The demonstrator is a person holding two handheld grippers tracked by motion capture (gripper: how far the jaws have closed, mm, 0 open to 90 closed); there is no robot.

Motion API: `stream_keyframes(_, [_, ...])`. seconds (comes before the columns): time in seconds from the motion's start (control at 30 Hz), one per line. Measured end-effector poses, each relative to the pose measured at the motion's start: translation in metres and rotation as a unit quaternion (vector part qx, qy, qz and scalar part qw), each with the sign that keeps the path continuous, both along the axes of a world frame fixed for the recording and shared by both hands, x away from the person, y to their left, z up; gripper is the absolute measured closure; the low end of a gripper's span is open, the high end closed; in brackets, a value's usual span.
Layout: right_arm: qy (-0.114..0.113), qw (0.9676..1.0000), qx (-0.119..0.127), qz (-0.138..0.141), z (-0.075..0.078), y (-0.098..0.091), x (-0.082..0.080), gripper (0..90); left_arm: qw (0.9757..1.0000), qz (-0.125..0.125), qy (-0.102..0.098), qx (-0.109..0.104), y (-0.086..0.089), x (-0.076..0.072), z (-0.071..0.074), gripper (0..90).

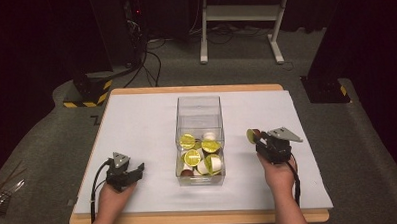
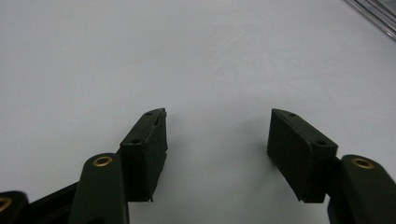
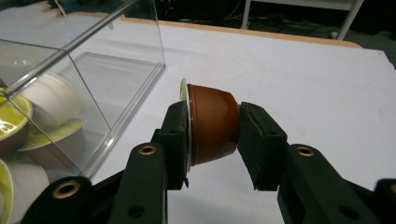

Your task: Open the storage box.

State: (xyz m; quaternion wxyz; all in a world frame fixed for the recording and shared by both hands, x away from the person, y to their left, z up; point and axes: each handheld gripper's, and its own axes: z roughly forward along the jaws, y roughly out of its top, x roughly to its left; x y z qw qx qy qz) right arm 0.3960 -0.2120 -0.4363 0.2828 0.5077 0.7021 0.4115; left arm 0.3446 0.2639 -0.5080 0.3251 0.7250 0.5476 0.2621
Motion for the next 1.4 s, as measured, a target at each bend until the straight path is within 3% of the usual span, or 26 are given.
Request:
stream_keyframes(0.77, [0.032, 0.9992, -0.023, -0.01, -0.025, 0.002, 0.007, 64.1, 1.0, -0.002, -0.001, -0.001, 0.0, 0.0, 0.0, 37.9])
stream_keyframes(1.13, [0.066, 0.9977, -0.003, -0.016, -0.037, -0.001, 0.01, 63.2, 1.0, -0.002, -0.001, -0.001, 0.0, 0.0, 0.0, 37.9])
stream_keyframes(1.4, [0.078, 0.9968, 0.006, -0.018, -0.044, -0.005, 0.01, 62.3, 1.0, -0.003, -0.001, -0.001, 0.0, 0.0, 0.0, 38.0])
